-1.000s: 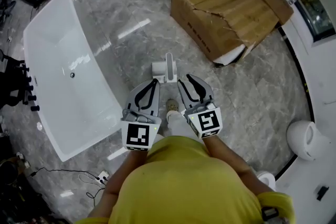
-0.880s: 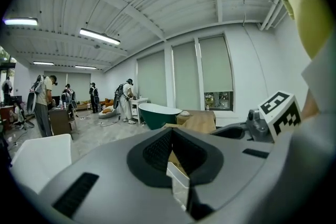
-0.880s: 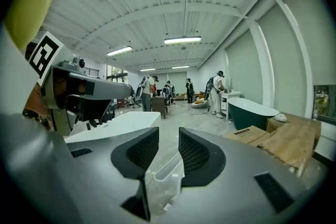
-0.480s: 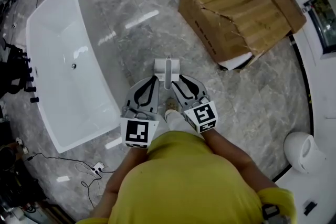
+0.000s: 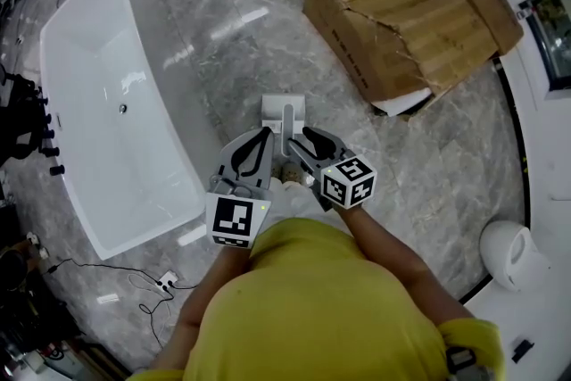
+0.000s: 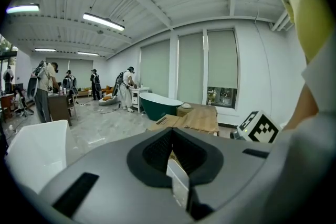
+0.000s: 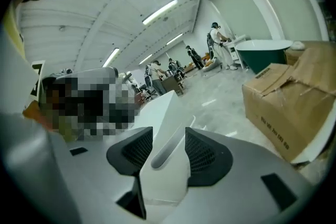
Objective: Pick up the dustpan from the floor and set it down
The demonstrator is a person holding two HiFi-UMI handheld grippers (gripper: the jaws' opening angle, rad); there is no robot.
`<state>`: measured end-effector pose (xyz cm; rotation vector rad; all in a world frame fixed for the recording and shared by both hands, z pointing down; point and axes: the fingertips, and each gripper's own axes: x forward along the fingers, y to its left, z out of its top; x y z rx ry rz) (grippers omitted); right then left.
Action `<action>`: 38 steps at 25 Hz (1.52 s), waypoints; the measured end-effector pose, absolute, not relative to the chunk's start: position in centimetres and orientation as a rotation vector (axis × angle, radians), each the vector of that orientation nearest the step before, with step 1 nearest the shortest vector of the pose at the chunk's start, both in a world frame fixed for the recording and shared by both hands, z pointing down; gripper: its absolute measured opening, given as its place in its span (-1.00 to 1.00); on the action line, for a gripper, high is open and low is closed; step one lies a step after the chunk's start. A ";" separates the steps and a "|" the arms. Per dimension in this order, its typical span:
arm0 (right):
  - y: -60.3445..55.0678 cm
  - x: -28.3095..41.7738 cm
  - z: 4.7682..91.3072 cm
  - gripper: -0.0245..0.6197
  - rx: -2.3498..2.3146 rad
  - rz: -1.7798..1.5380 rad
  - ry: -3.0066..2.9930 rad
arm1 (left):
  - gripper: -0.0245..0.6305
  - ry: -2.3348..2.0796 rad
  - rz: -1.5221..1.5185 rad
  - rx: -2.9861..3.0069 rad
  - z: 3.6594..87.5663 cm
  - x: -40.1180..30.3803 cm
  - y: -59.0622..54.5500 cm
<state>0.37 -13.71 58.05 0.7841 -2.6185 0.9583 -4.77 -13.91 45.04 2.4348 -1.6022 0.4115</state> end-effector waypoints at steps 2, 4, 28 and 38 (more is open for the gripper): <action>-13.6 -0.2 58.7 -0.27 0.739 1.060 -2.599 | -0.92 -1.574 0.425 2.429 45.3 -5.1 -14.4; -13.5 -0.7 59.4 -0.21 0.699 1.149 -2.573 | -0.92 -1.547 0.438 2.426 45.4 -5.3 -14.8; -13.4 -3.5 62.7 -0.51 0.408 1.767 -2.387 | -0.92 -1.429 0.469 2.450 46.0 -6.1 -17.6; -15.4 -3.4 56.4 -0.48 0.437 1.812 -2.510 | -0.92 -1.410 0.455 2.476 45.2 -6.2 -17.0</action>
